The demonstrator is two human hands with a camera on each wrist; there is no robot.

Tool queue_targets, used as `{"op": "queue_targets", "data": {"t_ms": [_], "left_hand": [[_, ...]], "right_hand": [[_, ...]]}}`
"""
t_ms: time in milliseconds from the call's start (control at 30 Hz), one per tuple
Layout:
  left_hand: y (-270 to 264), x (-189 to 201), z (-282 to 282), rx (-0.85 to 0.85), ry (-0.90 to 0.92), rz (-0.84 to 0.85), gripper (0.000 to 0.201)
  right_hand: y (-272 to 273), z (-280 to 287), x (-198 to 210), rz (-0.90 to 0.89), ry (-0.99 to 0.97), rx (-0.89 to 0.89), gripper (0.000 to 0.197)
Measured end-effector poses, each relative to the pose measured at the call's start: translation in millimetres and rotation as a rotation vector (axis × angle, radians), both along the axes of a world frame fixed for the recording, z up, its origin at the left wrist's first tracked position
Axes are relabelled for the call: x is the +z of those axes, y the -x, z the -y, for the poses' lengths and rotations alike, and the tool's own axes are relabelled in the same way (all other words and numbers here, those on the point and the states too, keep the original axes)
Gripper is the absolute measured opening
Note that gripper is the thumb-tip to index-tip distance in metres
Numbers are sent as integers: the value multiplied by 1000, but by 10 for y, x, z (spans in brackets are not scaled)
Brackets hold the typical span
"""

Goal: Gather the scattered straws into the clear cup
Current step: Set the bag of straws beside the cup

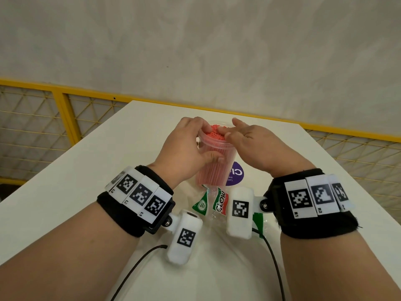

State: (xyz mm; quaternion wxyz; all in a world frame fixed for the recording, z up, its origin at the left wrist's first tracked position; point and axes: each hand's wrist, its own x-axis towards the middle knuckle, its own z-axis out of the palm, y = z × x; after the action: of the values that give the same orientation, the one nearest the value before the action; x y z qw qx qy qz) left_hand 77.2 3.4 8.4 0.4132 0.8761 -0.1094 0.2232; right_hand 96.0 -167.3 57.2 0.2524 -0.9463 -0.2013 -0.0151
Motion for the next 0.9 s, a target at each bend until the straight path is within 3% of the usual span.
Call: {"op": "queue_targets", "data": {"t_ms": [133,233,367,467,533,600,733,900], "left_hand": [[-31,-47,-47,-36,49,21,53],[-42,-62,-15,-40,28,7,61],[-56,65,-62,4,-169,-195,90],[29,176,-136,65,-321,-364,101],[153,203,-151,135,-400,-410,79],[290,170,-123,83,-478,-467,54],[502,-13,-17,-60,-449,-622,52],[616,-194,39,-86,-210,-533,30]], "right_hand": [[-46,-24,-52,9,79,-21,45],[-10,-16,-46,14,61,-17,49],[53,64,33,28,49,-191,58],[107,166,58,-17,209,-335,46],[191,196,8,-71,289,-340,46],[293,174,-81,-112,324,-265,49],[479,84,-269,-123,341,-128,44],[585,41,-477,-124,365,-68,46]]}}
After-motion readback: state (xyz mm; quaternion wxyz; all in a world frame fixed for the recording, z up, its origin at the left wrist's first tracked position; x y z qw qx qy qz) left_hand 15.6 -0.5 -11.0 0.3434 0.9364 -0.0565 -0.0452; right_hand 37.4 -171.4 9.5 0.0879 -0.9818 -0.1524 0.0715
